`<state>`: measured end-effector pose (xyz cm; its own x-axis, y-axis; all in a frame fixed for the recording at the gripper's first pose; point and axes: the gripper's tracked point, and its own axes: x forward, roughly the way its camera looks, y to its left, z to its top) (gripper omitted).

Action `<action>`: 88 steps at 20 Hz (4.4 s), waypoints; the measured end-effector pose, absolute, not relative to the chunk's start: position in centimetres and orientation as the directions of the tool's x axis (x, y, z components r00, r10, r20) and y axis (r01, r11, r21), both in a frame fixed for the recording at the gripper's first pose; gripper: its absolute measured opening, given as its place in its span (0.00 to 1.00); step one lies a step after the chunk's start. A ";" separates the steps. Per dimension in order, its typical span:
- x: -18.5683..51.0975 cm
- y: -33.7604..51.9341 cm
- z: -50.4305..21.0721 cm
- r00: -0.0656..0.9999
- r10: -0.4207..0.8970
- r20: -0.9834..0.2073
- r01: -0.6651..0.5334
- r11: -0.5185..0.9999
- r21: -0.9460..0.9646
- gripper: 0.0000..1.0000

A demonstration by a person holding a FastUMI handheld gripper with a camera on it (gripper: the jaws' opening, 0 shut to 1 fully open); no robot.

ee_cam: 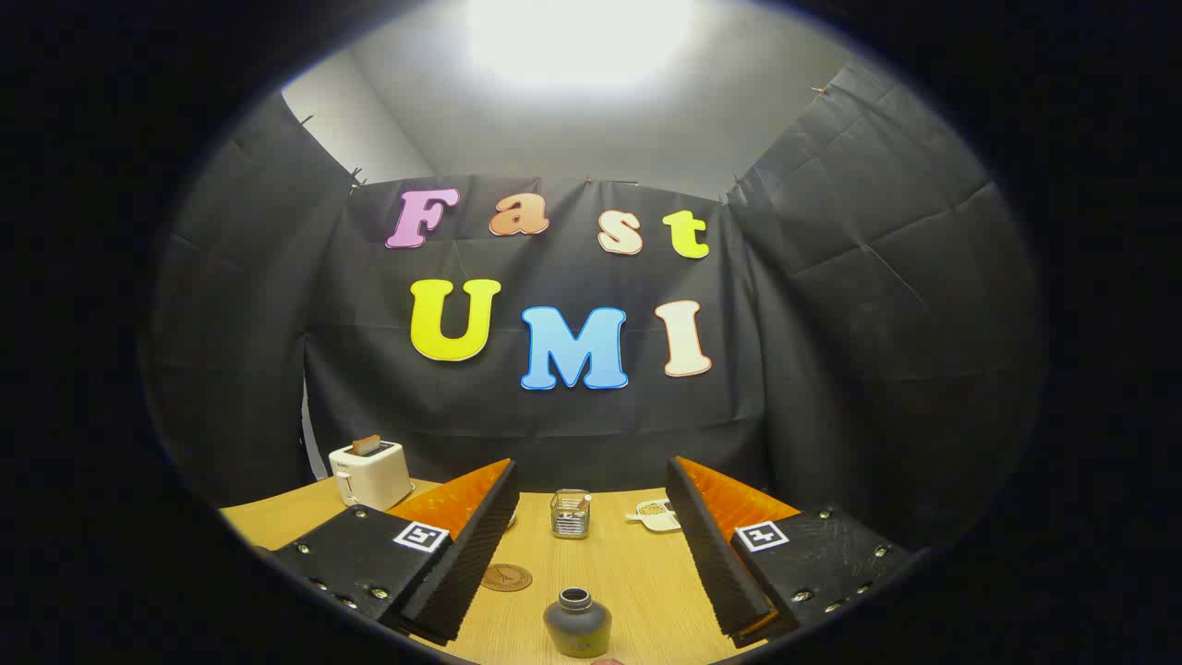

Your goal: Take the bottle from table, then pour the juice into the cup, finally place the bottle on the coaster

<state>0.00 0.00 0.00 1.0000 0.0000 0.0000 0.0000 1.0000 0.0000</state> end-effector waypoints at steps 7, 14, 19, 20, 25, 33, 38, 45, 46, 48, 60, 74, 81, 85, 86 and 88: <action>0.0 -0.5 0.0 1.000 0.009 0.007 -0.010 1.000 0.014 0.97; -0.1 -0.3 0.0 0.999 0.032 0.019 -0.032 0.999 0.019 0.97; 0.1 0.2 -0.7 0.998 0.061 0.025 -0.061 0.998 0.022 0.97; 0.2 0.3 -1.1 0.998 0.066 0.023 -0.067 0.997 0.024 0.97; 0.4 0.3 -3.1 0.995 0.095 0.019 -0.095 0.995 0.033 0.97; 0.8 1.2 -8.6 0.985 0.159 -0.068 -0.159 0.987 0.004 0.97; 1.3 1.5 -12.1 0.971 0.193 -0.138 -0.197 0.980 -0.015 0.97; 1.4 1.9 -17.3 0.939 0.232 -0.255 -0.241 0.971 -0.003 0.98; 1.5 1.9 -17.8 0.934 0.235 -0.270 -0.242 0.970 0.007 0.98; 1.4 1.7 -19.1 0.924 0.232 -0.304 -0.238 0.971 0.017 0.98; -0.3 1.5 -25.3 0.860 0.249 -0.444 -0.277 0.961 0.003 0.98; -0.7 1.2 -28.7 0.807 0.225 -0.547 -0.228 0.972 0.063 0.85; -0.3 1.1 -28.3 0.796 0.178 -0.578 -0.241 0.970 -0.033 0.76; 0.0 2.3 -27.3 0.791 0.186 -0.584 -0.298 0.949 -0.103 0.76; 0.1 2.5 -27.2 0.789 0.181 -0.587 -0.310 0.942 -0.126 0.76; 0.4 2.8 -27.0 0.787 0.160 -0.596 -0.332 0.924 -0.189 0.76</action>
<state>0.41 2.79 -26.97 0.7865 0.1605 -0.5963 -0.3321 0.9241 -0.1893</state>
